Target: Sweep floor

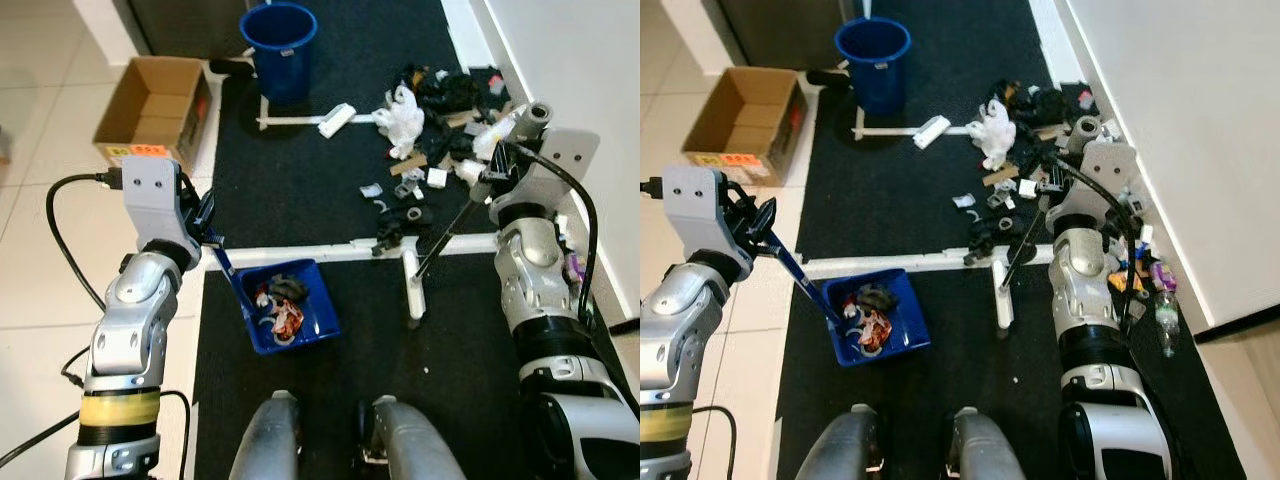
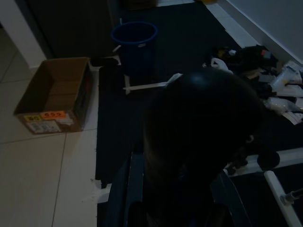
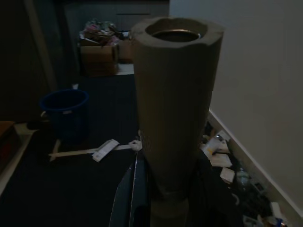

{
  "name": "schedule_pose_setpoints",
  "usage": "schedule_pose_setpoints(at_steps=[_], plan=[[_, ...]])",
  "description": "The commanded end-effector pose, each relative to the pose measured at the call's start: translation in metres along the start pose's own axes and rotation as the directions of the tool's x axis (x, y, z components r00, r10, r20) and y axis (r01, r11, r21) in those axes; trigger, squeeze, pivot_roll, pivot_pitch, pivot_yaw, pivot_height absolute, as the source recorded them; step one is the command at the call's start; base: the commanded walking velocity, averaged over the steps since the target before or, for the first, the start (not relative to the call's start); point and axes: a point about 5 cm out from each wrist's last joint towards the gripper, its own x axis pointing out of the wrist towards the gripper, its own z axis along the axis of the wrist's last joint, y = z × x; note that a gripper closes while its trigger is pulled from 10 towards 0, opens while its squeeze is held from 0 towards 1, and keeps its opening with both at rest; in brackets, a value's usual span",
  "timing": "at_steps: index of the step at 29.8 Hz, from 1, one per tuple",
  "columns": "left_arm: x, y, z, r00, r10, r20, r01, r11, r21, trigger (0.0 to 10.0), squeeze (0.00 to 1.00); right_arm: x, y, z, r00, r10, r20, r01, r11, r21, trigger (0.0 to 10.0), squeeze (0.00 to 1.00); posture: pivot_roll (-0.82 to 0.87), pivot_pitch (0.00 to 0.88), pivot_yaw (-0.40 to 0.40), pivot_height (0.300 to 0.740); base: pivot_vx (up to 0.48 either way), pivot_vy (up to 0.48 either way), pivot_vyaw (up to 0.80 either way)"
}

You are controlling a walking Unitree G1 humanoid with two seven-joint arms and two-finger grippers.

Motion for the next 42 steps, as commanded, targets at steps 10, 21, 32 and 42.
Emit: schedule_pose_setpoints(at_steps=[10, 21, 32, 42], plan=[[-0.001, 0.013, 0.019, 0.992, 0.091, 0.086, -0.083, 0.993, -0.088, 10.0, 0.0, 0.001, 0.007, 0.011, 0.998, 0.031, 0.056, -0.032, 0.999, 0.014, 10.0, 0.0, 0.02, 0.183, -0.017, 0.74, 0.0, 0.0, 0.0], [-0.006, 0.019, 0.028, 0.988, 0.092, 0.127, -0.084, 0.994, -0.065, 10.0, 0.0, 0.002, 0.012, 0.02, 0.993, 0.049, 0.105, -0.052, 0.998, 0.028, 10.0, 0.0, 0.03, 0.186, -0.018, 0.74, 0.0, 0.0, 0.0], [-0.003, 0.017, 0.028, 0.98, 0.129, 0.154, -0.127, 0.992, -0.025, 10.0, 0.0, 0.002, 0.013, 0.022, 0.991, 0.056, 0.122, -0.059, 0.998, 0.018, 10.0, 0.0, 0.02, 0.18, -0.021, 0.74, 0.076, 0.0, 0.0], [-0.002, 0.016, 0.023, 0.981, 0.132, 0.142, -0.13, 0.991, -0.022, 10.0, 0.0, 0.001, 0.011, 0.018, 0.992, 0.053, 0.11, -0.054, 0.999, 0.006, 10.0, 0.0, 0.02, 0.173, -0.022, 0.74, 0.48, 0.0, 0.0]])
